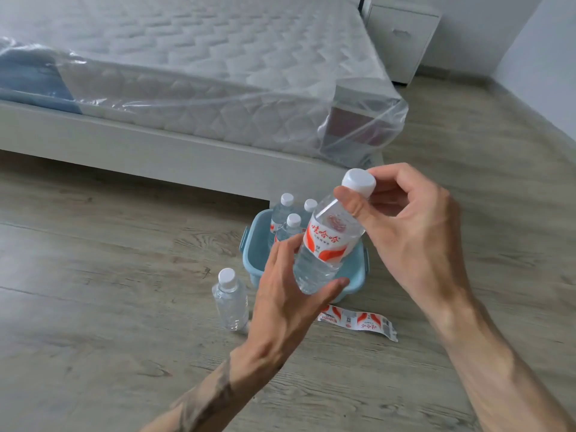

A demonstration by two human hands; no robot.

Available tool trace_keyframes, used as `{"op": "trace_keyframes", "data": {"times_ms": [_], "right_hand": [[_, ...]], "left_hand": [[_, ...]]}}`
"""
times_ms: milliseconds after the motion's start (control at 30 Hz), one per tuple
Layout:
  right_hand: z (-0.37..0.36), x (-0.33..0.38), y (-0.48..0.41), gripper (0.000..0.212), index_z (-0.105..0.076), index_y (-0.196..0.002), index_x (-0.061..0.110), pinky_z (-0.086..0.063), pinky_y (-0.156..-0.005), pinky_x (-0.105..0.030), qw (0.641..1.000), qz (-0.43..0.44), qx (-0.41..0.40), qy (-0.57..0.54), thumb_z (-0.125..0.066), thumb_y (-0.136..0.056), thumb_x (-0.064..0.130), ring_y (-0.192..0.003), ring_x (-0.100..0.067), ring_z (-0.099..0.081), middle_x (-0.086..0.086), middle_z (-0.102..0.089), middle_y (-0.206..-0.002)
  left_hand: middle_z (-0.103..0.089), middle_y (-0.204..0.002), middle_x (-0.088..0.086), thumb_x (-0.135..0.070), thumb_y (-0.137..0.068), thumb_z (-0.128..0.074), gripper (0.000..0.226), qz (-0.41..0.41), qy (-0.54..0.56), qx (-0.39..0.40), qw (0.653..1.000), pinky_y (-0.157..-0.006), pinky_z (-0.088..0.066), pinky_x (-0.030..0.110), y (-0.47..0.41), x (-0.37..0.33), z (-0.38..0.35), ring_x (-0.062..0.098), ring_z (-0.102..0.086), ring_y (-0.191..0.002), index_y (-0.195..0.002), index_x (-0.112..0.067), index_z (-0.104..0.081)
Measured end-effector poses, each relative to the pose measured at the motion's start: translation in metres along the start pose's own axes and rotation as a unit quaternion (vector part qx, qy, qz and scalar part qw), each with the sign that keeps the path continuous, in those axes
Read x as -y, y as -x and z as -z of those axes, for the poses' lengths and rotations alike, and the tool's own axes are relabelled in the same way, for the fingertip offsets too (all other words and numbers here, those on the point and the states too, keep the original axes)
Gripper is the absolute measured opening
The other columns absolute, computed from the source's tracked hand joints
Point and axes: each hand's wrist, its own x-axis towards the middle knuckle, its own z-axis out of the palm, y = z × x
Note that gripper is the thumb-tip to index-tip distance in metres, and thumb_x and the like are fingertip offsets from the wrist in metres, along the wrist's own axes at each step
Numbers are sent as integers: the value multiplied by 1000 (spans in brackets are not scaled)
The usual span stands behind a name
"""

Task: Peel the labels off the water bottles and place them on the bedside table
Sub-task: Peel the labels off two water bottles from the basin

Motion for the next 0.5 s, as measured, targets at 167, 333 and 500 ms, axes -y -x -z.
{"op": "trace_keyframes", "data": {"times_ms": [167, 333, 500], "right_hand": [[-5, 10, 6, 33, -76, -94, 23, -63, -75, -36, 1000, 12, 6, -22, -91, -78, 48, -82, -15, -78, 7, -80, -87], [6, -5, 5, 31, -77, -108, 30, -58, -88, -25, 984, -15, 123, -130, -75, -90, 54, -100, -9, -77, 9, -81, -106], [17, -29, 14, 49, -62, -143, 22, -49, -114, -47, 925, -94, 288, -227, -69, -98, 41, -135, -20, -63, 1, -68, -143]], "left_hand": [[-73, -116, -12, -57, -72, -84, 67, 2, 16, -45, 999, -91, -51, 11, 8, -10, 8, 3, -69, -108, -125, -22, -66], [-82, -112, -11, -32, -75, -95, 53, 28, 98, 19, 995, -97, -62, 37, 6, -9, 30, 9, -78, -107, -123, -23, -73], [-84, -114, -2, -31, -65, -95, 64, 46, 203, 57, 976, -102, -60, 36, -1, -15, 49, 18, -79, -110, -121, -21, -66]]}}
